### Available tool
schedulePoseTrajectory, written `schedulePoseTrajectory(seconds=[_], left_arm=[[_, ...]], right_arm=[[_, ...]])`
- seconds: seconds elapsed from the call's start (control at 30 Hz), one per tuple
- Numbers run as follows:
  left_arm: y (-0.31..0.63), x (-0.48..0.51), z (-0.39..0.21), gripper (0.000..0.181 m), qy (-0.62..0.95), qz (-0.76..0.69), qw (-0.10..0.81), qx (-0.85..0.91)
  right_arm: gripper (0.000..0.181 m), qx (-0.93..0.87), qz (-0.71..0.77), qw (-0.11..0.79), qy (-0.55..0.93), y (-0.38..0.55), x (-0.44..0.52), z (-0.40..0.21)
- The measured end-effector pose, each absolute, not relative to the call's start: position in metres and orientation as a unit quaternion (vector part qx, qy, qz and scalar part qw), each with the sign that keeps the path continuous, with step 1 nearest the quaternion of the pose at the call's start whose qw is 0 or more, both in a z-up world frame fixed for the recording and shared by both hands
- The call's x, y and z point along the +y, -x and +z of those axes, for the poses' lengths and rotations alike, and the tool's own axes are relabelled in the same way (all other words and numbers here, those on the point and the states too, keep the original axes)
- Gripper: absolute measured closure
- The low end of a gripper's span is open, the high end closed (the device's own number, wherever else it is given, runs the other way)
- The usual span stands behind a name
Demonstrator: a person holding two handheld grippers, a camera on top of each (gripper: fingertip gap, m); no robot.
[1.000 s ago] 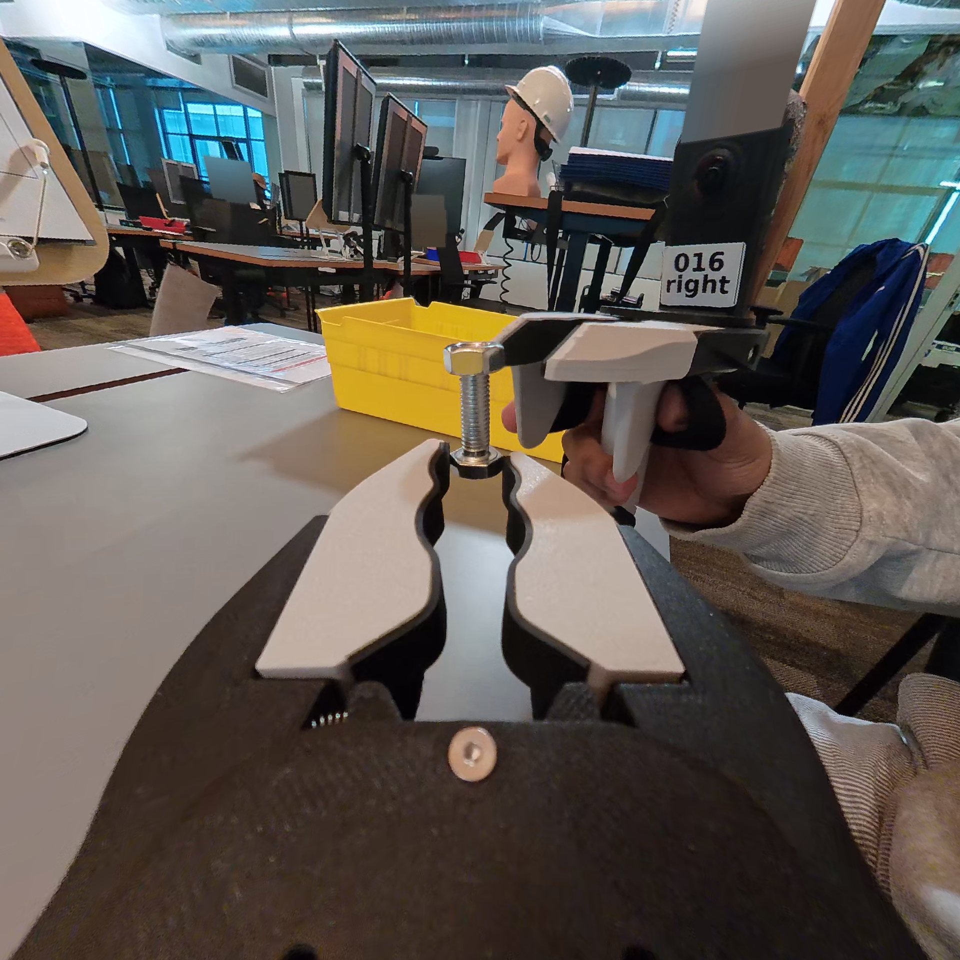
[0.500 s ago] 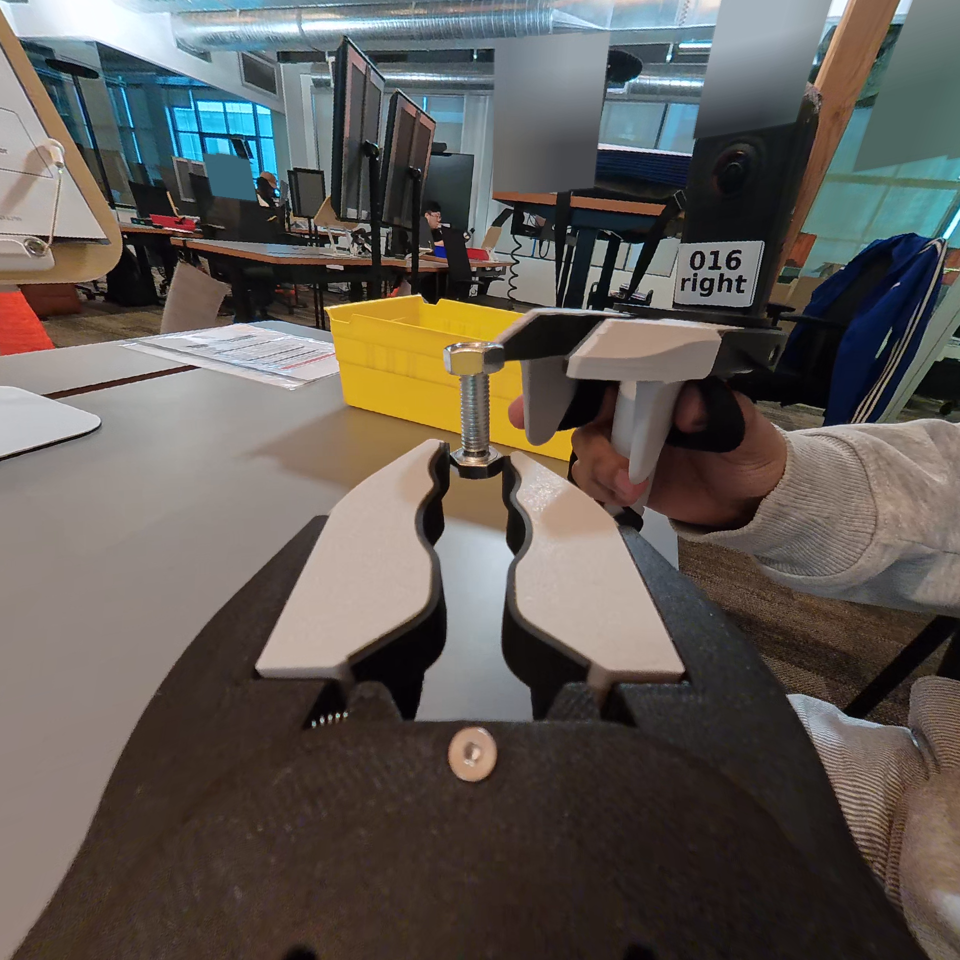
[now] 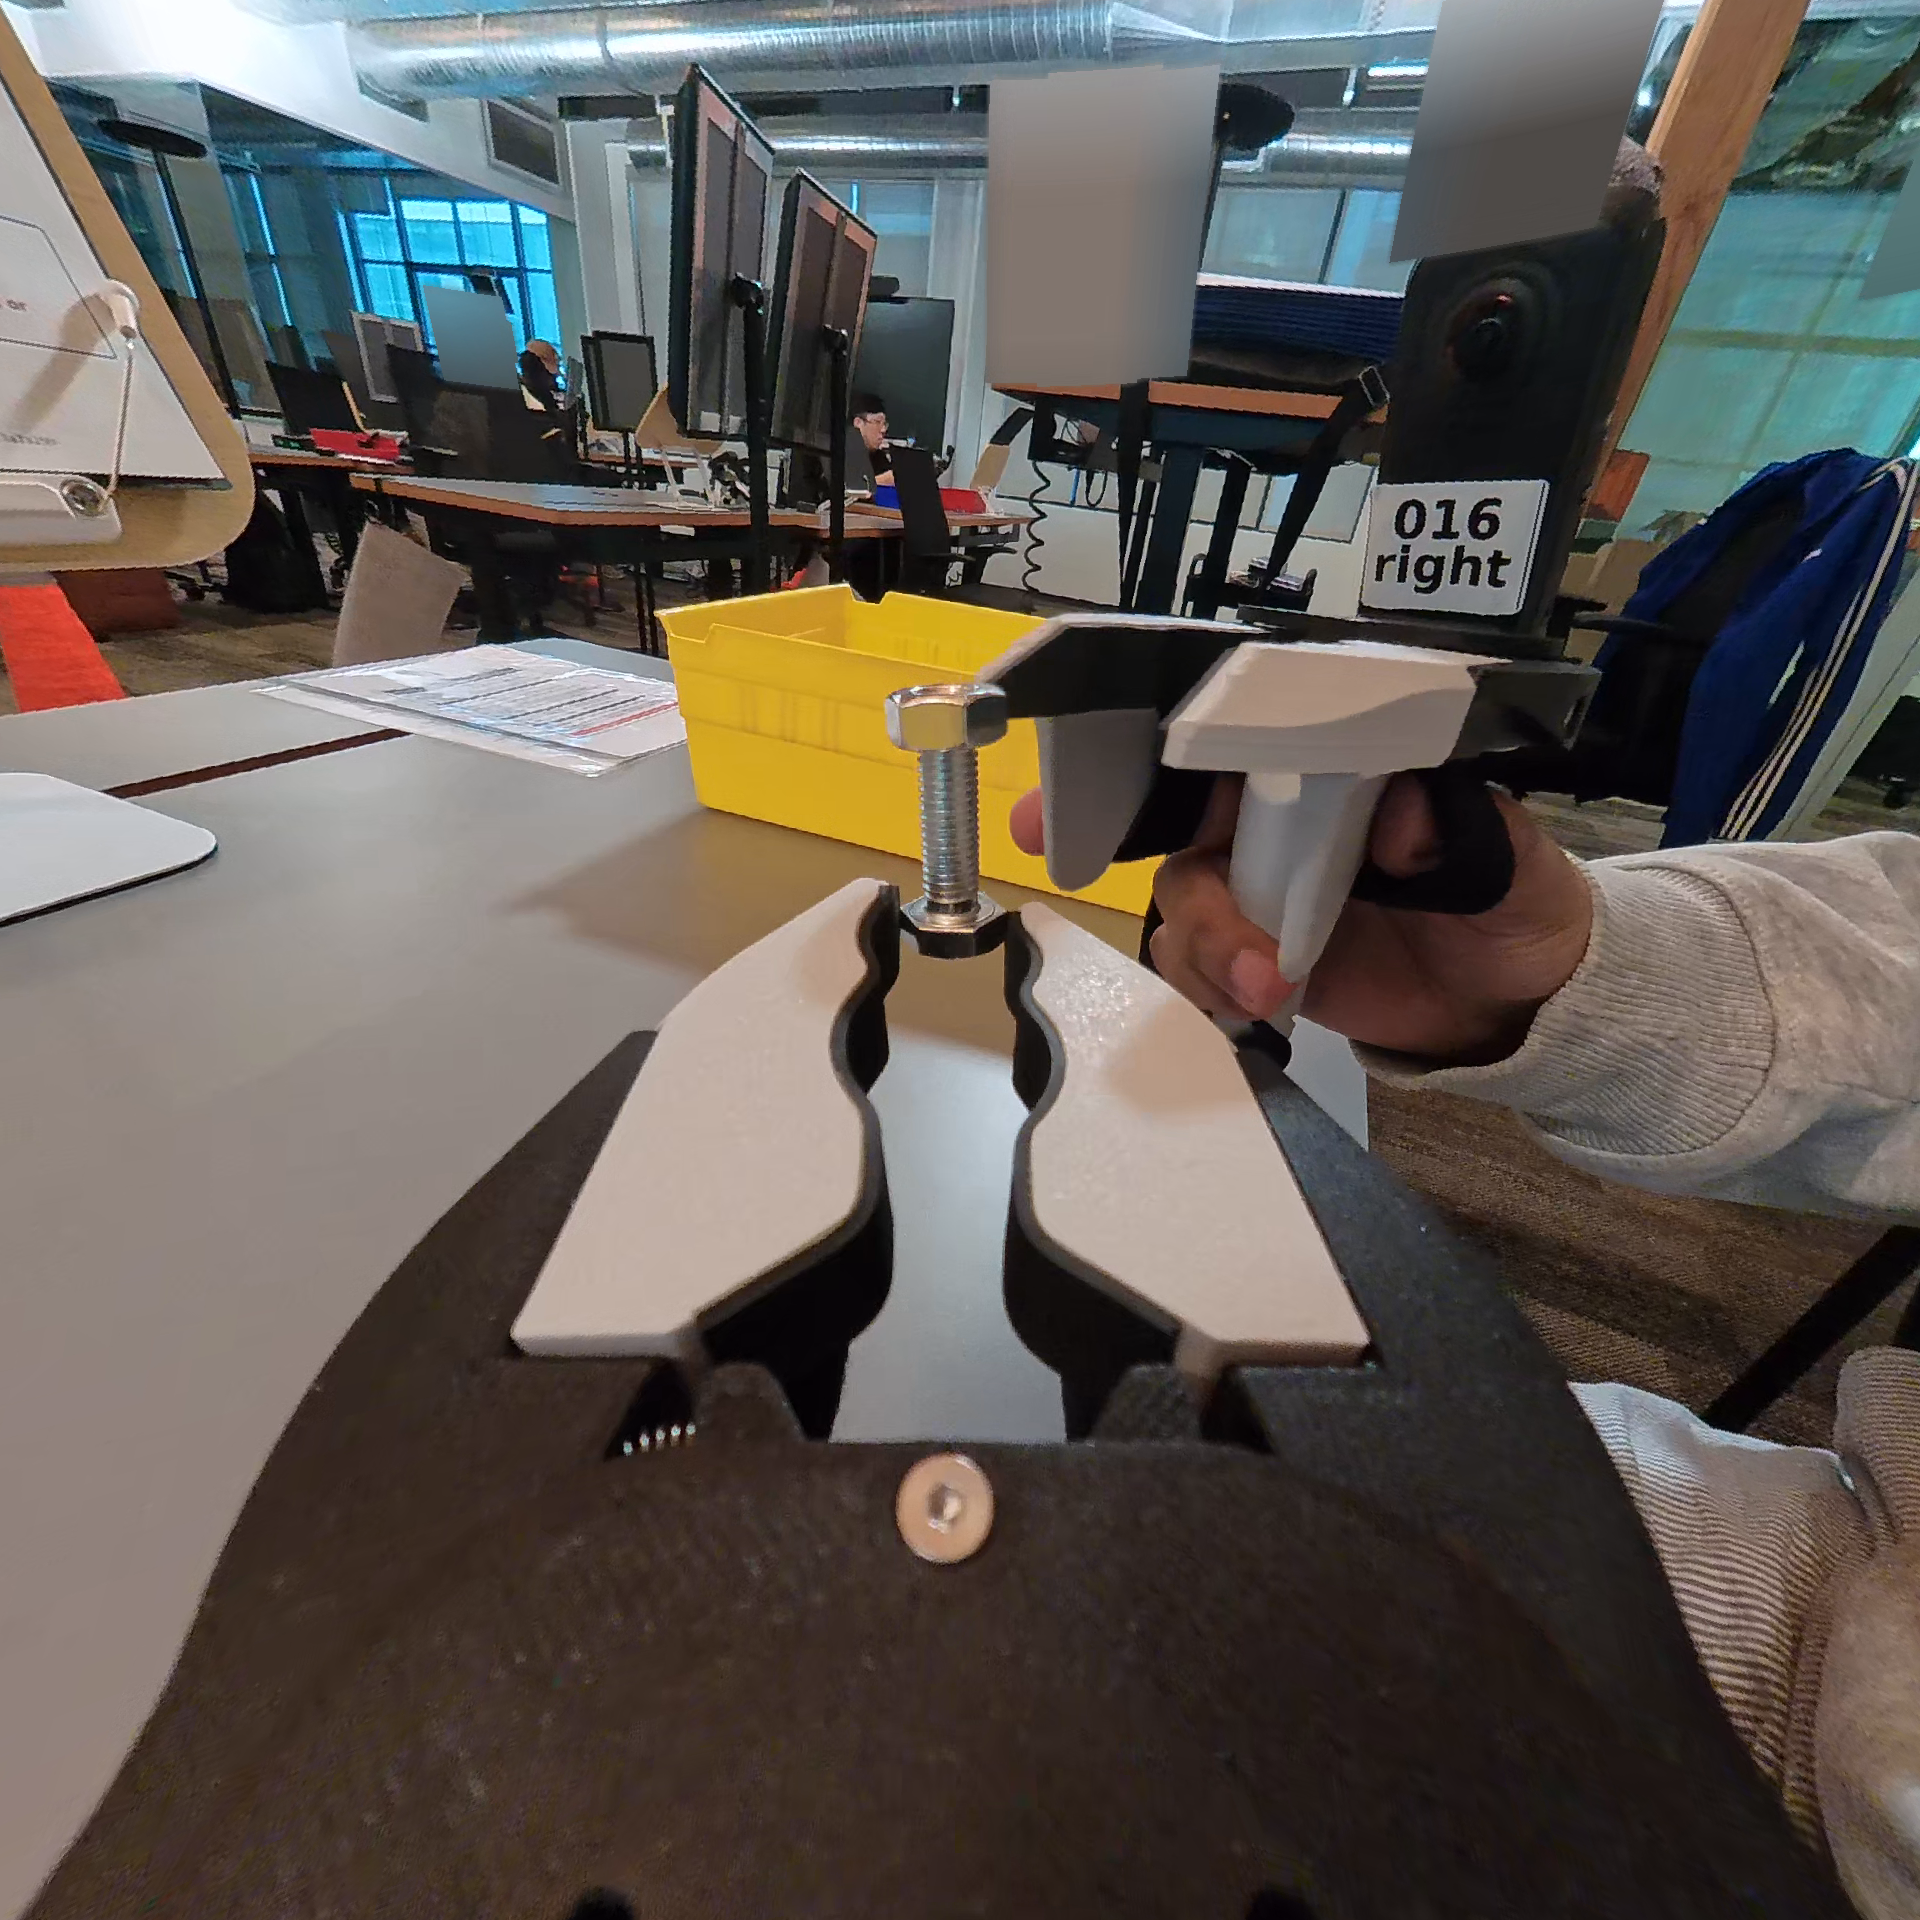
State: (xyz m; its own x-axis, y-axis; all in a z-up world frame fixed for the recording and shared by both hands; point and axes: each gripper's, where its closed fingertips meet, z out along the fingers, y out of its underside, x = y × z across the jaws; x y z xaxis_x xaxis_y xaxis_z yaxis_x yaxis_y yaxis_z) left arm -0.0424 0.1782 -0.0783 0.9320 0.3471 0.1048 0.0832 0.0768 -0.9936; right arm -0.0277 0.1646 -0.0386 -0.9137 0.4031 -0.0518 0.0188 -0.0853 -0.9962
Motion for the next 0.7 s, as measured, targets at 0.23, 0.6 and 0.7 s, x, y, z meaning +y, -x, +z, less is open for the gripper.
schedulePoseTrajectory(seconds=[0.23, 0.6, 0.7], left_arm=[[0.0427, 0.1781, -0.0788, 0.160, 0.675, 0.096, 0.714, -0.159], [0.0424, 0.1782, -0.0790, 0.160, 0.677, 0.096, 0.713, -0.157], [0.0425, 0.1780, -0.0788, 0.160, 0.676, 0.096, 0.713, -0.157]], right_arm=[[0.144, -0.659, 0.719, 0.142, 0.168, 0.0313, 0.1657, -0.0389], [0.153, -0.658, 0.723, 0.140, 0.160, 0.0283, 0.1656, -0.0376], [0.142, -0.651, 0.725, 0.149, 0.169, 0.0322, 0.1669, -0.0370]])
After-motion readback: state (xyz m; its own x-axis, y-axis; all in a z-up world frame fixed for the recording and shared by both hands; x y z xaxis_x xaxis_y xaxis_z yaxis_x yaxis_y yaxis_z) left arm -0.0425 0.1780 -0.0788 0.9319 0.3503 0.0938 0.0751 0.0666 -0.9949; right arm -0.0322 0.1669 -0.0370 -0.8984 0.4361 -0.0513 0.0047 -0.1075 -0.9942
